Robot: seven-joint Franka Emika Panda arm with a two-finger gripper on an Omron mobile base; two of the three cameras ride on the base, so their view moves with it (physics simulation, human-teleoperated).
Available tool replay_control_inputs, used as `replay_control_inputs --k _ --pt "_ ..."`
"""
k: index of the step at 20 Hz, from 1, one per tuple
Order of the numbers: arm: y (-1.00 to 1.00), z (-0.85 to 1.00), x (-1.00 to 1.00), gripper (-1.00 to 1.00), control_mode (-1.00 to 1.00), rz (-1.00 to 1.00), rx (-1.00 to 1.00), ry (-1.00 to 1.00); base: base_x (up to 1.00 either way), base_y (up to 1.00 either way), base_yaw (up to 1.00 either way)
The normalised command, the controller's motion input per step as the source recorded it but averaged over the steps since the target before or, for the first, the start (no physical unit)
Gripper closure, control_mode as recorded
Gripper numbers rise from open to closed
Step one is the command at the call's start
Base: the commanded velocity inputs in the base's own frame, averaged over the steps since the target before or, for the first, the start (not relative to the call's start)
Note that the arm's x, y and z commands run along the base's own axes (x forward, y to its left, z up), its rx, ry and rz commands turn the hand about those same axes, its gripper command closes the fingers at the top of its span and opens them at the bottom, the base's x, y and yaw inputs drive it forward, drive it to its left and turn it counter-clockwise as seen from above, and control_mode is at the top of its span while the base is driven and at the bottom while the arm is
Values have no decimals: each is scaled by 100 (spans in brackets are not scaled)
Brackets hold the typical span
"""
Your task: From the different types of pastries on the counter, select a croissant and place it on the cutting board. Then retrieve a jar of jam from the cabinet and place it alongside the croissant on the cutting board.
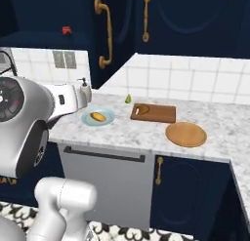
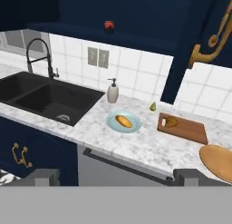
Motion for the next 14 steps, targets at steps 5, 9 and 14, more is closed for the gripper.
replay_control_inputs --k 5,9,14 --pt "0 0 0 -100 100 0 0 0 0 99 0" --pt "0 0 0 -100 100 0 0 0 0 19 0" --pt "0 0 0 -100 100 0 0 0 85 -5 0"
